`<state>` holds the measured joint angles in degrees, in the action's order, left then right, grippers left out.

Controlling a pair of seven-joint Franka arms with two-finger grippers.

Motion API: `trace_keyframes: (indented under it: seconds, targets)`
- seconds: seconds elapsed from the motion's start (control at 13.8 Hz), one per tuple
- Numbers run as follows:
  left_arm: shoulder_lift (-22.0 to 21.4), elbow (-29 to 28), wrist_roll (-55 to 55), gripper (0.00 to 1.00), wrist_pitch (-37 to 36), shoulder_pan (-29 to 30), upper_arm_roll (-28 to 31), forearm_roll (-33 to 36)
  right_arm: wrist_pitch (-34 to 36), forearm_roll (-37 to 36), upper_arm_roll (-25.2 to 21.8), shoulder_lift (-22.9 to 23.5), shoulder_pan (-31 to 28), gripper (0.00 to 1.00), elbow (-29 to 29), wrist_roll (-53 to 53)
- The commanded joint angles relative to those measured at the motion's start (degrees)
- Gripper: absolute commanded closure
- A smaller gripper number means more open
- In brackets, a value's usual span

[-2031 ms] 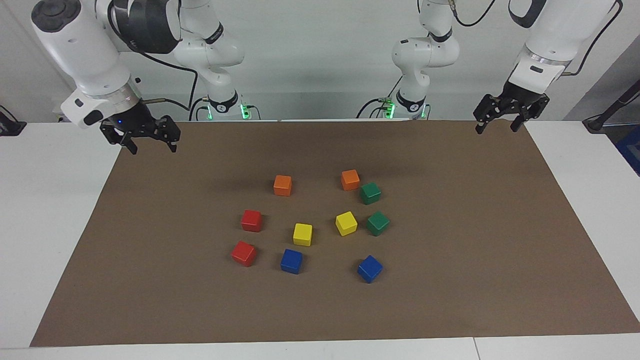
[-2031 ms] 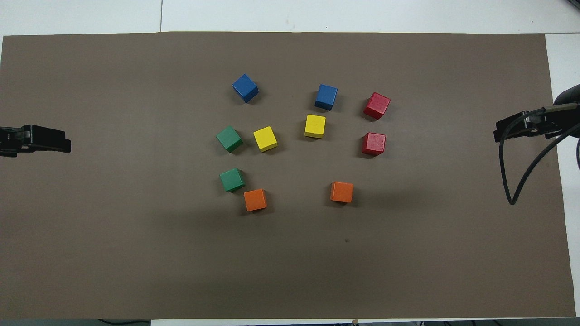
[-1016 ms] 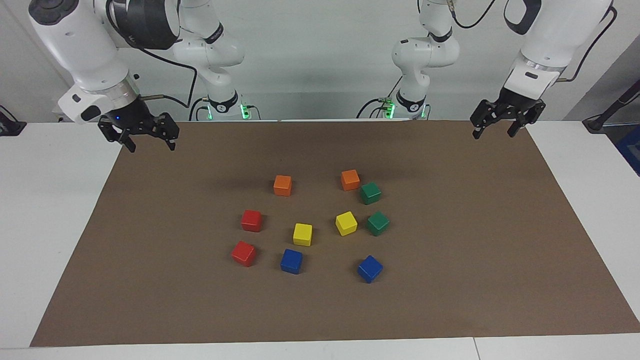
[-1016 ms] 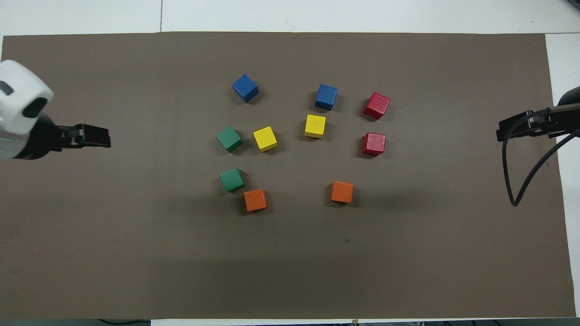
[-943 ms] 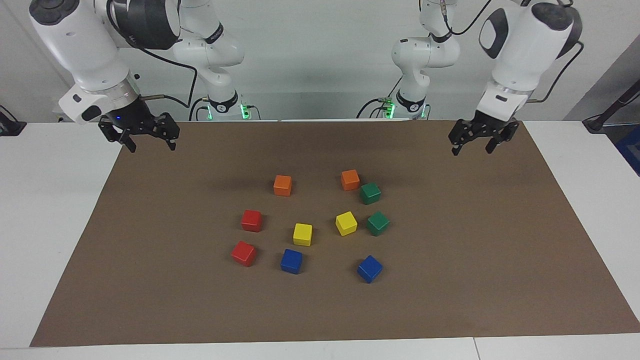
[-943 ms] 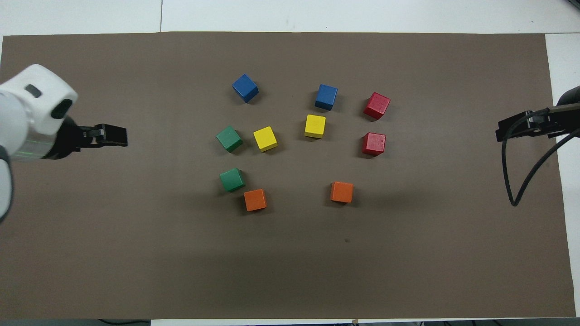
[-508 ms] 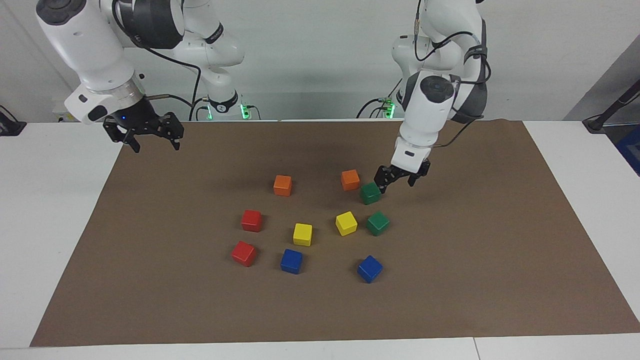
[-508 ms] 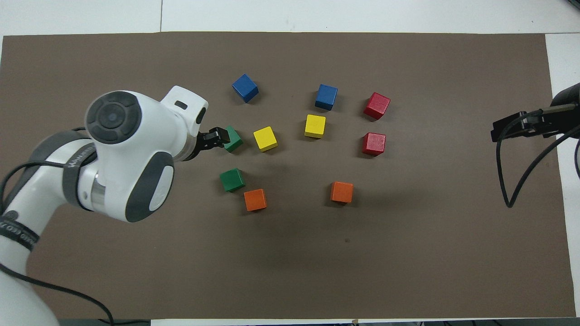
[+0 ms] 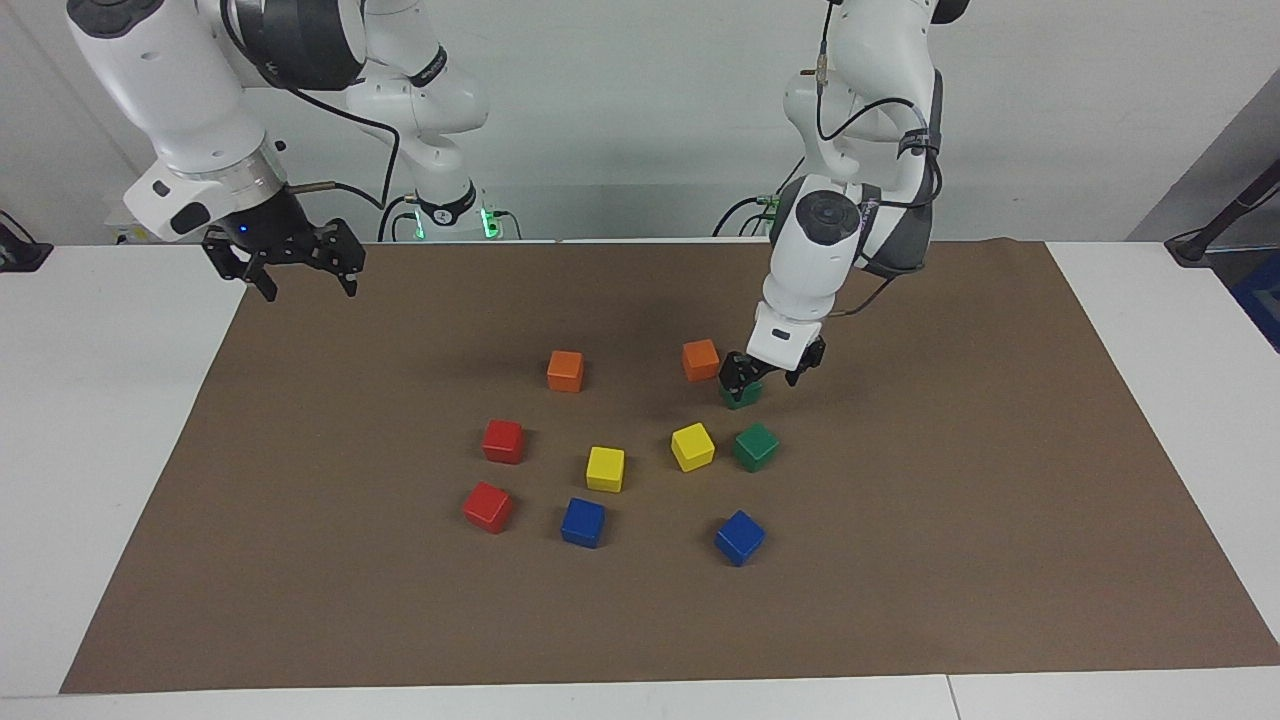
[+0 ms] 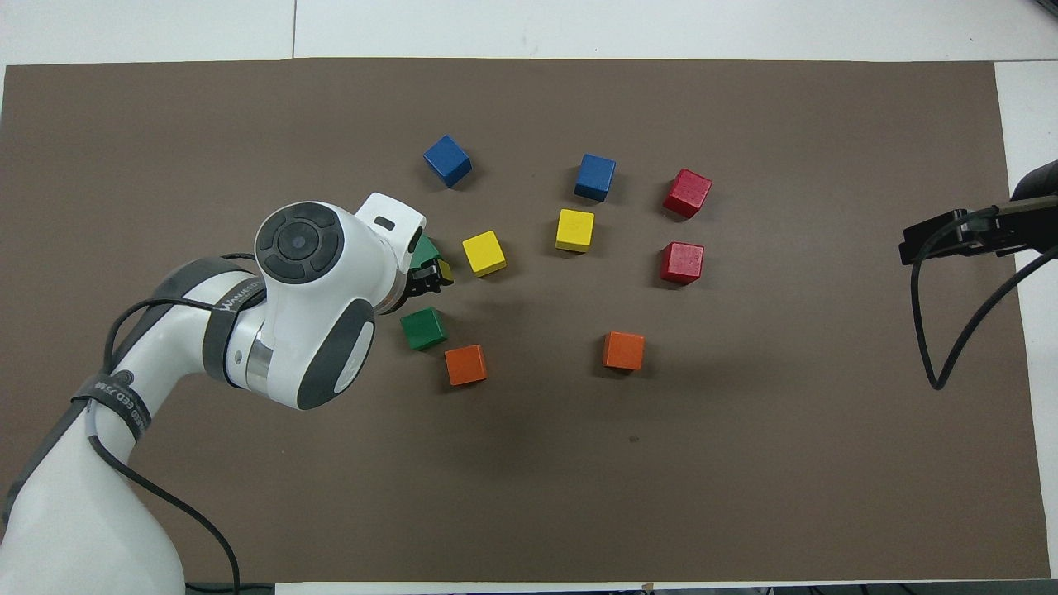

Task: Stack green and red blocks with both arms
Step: 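Reach the left gripper down to the green block nearest the robot, then lift the green block with the left gripper while the right gripper reaches red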

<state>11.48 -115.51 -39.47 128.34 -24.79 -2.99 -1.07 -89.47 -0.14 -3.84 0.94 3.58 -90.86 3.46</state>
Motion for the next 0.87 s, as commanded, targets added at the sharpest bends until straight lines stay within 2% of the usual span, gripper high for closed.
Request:
trace_keyframes:
  seconds: [0.0, 0.22, 0.44, 0.65, 0.73, 0.8]
  targets:
    - [-1.11, -5.34, -2.45, 0.00, 4.54, -2.46, 0.88, 1.07, 0.78, 1.28, 0.50, -1.20, -0.15, 0.00, -1.16, -0.39]
    - [0.13, -5.43, -4.04, 0.00, 5.43, -3.42, 0.88, 0.98, -1.57, 1.54, 2.60, -1.20, 2.47, 0.00, -1.60, -4.23]
    - [0.13, -6.13, -4.12, 0.00, 6.04, -3.25, 0.88, 0.98, -8.24, 1.54, 2.61, -2.17, 7.22, 0.00, -8.08, -17.06]
    - [1.61, -6.49, -7.27, 0.00, 8.06, -3.42, 0.88, 0.98, -13.70, 1.54, 2.61, 0.63, 8.46, 0.00, -10.47, -18.66]
    - [1.79, -6.40, -7.81, 0.22, 8.15, -3.42, 0.88, 0.98, -15.46, 1.54, 2.61, 2.56, 8.72, 0.00, -10.57, -20.58]
    - [1.71, -6.14, -8.51, 0.88, 7.72, -3.42, 0.97, 0.98, -17.56, 1.54, 2.52, 4.49, 10.03, 0.00, -10.65, -22.60]
